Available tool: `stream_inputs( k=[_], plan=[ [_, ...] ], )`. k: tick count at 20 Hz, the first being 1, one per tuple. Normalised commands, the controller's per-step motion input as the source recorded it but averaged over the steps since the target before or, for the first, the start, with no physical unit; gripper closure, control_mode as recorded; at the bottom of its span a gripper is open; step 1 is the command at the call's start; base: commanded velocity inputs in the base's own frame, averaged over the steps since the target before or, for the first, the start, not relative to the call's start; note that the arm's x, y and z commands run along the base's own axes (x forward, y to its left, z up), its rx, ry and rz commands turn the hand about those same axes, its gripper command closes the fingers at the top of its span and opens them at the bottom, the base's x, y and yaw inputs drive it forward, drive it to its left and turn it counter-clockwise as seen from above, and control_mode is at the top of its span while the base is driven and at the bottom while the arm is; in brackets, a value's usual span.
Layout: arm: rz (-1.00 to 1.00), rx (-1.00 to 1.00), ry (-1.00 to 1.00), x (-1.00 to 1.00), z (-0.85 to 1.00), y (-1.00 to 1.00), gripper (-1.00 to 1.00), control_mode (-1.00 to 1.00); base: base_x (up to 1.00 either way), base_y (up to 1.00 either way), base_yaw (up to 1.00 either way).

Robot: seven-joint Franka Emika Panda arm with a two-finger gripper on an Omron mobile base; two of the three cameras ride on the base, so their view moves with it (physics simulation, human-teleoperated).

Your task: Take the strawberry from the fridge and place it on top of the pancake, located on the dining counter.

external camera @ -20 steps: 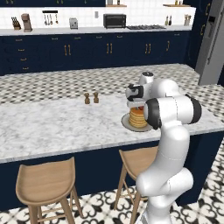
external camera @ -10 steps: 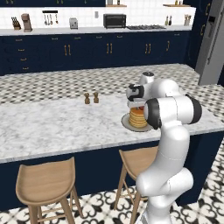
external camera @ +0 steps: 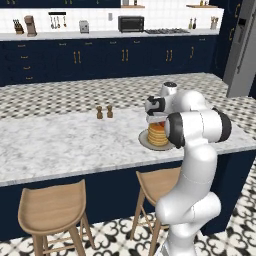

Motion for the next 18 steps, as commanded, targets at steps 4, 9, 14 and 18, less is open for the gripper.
stream_inputs(
  k=[4,9,14,18],
  plan=[
    [0.00,-0.01,0.00,0.00,0.06,0.02,-1.00,-1.00,0.00,0.00,0.00],
    [0.01,-0.05,0.00,0.00,0.21,0.10,-1.00,-1.00,0.00,0.00,0.00],
    [0.00,-0.07,-0.02,-0.45,0.66,0.09,-1.00,-1.00,0.00,0.00,0.00],
    [0.00,-0.10,-0.13,-1.00,0.82,0.37,-1.00,-1.00,0.00,0.00,0.00]
  ],
)
